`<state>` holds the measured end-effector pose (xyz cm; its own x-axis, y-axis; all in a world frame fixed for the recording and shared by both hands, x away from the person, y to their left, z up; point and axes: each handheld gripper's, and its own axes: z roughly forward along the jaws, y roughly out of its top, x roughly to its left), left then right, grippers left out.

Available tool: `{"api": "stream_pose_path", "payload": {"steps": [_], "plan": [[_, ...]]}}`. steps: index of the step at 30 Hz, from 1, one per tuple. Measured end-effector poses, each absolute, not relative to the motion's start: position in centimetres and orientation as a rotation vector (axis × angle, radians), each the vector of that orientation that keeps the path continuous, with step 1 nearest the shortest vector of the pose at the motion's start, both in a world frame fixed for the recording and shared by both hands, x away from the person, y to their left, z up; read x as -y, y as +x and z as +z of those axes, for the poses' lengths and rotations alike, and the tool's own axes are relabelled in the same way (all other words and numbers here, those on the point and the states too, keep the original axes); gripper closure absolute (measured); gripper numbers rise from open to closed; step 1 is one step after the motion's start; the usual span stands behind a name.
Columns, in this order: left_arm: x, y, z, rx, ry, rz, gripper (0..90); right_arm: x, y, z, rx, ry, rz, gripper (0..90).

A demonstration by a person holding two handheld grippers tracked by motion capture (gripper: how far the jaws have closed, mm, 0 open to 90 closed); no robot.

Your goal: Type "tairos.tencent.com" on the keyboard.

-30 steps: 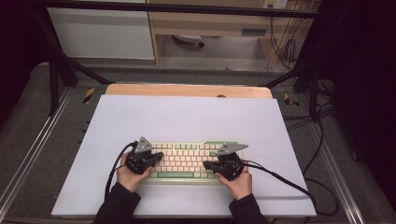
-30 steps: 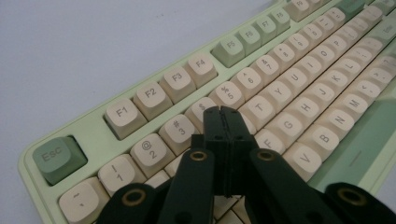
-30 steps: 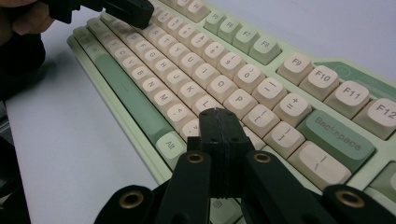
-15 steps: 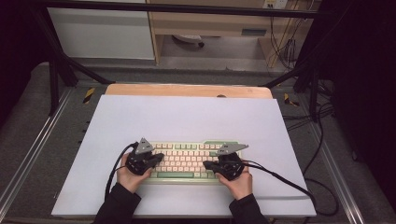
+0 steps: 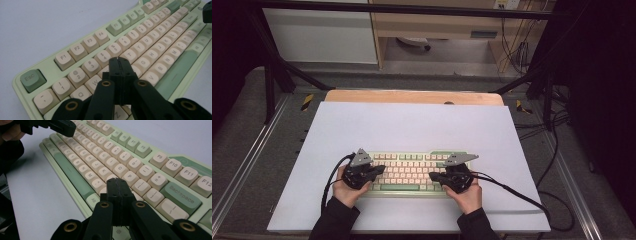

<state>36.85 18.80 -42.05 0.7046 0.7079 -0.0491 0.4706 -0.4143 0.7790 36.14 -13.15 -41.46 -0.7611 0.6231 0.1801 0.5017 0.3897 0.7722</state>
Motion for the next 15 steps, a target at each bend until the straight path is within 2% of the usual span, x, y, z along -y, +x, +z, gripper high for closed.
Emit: {"api": "stream_pose_path", "payload": {"steps": [15], "plan": [[-19.37, 36.24, -42.17, -0.896, 2.088, 0.349, 89.9, 12.38, 36.15, -41.19, -2.501, 1.003, 1.339, 90.0]]}}
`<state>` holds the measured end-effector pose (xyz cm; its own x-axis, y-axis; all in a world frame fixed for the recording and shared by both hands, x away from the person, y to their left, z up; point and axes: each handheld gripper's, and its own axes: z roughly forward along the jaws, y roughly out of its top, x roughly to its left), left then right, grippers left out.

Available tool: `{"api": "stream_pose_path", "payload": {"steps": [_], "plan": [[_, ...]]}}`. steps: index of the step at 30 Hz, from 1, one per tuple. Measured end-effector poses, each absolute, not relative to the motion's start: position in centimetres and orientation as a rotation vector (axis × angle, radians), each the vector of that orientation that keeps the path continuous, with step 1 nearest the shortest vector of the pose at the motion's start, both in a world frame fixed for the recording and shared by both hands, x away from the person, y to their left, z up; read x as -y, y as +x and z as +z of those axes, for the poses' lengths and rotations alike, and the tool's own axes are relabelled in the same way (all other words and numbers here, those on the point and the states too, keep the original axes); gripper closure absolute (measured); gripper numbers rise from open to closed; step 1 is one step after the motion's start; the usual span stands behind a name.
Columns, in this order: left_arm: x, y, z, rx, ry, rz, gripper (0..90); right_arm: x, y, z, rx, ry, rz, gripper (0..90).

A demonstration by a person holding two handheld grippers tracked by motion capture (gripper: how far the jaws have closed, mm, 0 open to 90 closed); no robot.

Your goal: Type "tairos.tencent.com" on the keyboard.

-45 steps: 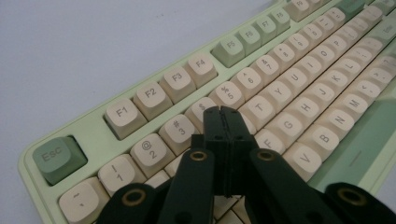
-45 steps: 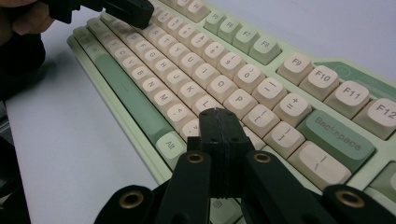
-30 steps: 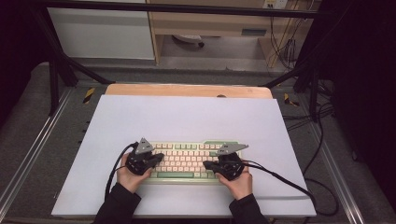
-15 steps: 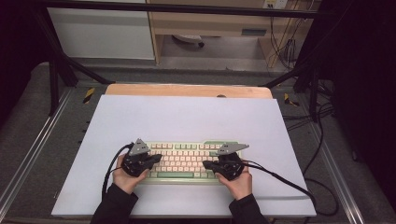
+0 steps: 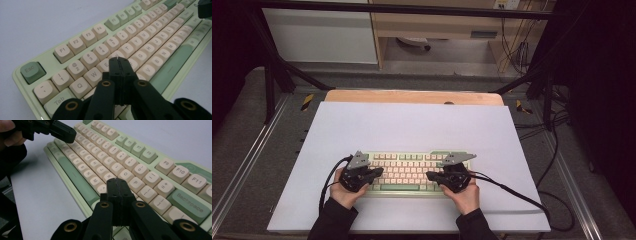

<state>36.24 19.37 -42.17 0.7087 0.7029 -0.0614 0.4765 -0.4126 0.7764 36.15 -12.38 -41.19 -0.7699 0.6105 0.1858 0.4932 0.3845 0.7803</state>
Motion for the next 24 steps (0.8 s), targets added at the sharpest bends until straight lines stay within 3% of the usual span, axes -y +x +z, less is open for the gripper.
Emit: {"api": "stream_pose_path", "payload": {"steps": [24], "plan": [[-20.1, 35.9, -42.0, -0.903, 2.078, 0.348, 89.9, 7.9, 36.5, -41.6, -2.544, 0.942, 1.345, 90.0]]}}
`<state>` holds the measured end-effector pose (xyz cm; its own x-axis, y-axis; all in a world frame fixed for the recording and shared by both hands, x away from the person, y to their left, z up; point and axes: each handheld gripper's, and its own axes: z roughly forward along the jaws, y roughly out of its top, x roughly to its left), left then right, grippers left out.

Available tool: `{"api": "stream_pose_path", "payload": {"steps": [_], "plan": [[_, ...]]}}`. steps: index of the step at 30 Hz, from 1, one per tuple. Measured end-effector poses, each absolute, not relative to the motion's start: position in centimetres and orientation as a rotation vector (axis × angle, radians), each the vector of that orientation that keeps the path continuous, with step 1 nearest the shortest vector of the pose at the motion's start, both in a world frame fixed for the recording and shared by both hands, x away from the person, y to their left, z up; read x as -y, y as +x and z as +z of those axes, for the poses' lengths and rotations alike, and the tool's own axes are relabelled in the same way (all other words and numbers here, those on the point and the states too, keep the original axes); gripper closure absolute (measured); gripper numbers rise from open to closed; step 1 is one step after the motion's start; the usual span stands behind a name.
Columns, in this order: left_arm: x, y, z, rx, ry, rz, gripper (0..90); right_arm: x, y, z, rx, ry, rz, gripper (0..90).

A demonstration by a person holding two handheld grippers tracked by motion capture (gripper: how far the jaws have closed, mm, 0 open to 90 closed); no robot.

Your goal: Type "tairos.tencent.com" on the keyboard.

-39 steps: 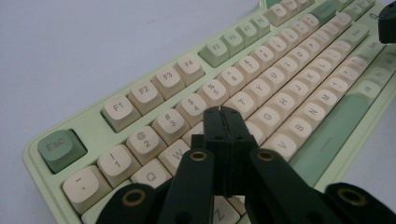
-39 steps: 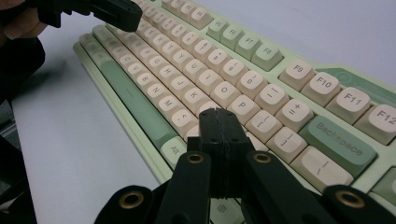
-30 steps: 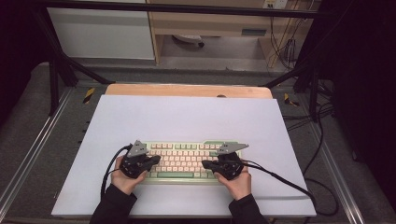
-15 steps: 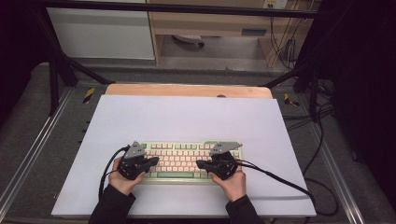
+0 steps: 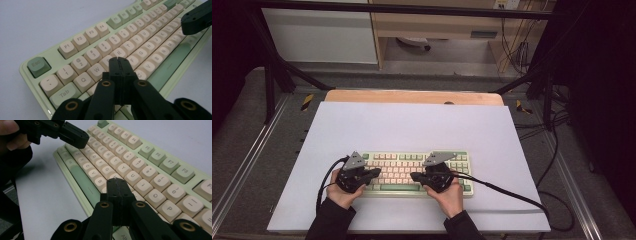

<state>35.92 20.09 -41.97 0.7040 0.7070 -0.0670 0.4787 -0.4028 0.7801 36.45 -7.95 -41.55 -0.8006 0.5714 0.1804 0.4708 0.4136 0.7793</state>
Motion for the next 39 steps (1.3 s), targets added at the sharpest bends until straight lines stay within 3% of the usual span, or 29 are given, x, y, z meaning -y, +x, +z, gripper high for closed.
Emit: {"api": "stream_pose_path", "payload": {"steps": [39], "plan": [[-20.1, 36.0, -42.0, -0.904, 2.081, 0.347, 89.9, 5.4, 36.9, -43.3, -2.618, 0.902, 1.265, 90.0]]}}
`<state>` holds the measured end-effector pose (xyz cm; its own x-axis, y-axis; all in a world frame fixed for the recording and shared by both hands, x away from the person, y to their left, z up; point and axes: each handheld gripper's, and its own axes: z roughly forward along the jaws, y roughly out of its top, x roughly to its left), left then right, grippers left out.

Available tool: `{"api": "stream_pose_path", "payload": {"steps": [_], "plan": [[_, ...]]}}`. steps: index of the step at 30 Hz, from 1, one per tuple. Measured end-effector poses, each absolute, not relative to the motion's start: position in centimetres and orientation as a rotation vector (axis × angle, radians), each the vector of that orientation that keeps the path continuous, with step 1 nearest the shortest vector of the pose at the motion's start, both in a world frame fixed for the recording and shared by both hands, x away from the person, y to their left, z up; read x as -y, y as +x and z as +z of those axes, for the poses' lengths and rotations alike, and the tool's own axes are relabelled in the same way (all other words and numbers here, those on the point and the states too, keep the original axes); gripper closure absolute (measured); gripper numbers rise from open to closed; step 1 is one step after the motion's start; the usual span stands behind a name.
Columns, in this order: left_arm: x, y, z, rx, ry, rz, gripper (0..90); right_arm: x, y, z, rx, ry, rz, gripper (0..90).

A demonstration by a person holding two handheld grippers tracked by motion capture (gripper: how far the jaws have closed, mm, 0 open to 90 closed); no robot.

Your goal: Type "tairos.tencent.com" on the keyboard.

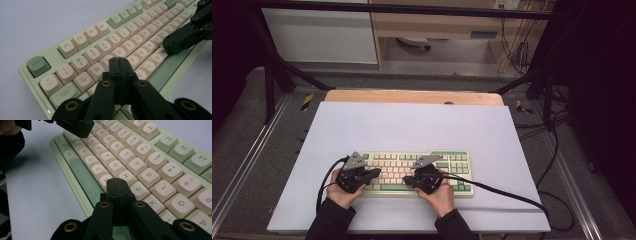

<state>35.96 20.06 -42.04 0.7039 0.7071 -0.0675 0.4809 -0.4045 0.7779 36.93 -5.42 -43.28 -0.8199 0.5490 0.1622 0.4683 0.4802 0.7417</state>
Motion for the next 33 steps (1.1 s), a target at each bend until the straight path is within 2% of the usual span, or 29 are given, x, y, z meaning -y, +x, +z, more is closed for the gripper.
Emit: {"api": "stream_pose_path", "payload": {"steps": [17, 33], "plan": [[-20.2, 35.9, -41.9, -0.904, 2.07, 0.349, 89.9, 6.6, 37.0, -41.8, -2.583, 0.889, 1.263, 90.0], [-20.0, 35.8, -41.8, -0.898, 2.074, 0.345, 89.9, 9.9, 37.0, -41.4, -2.537, 0.956, 1.253, 90.0]]}}
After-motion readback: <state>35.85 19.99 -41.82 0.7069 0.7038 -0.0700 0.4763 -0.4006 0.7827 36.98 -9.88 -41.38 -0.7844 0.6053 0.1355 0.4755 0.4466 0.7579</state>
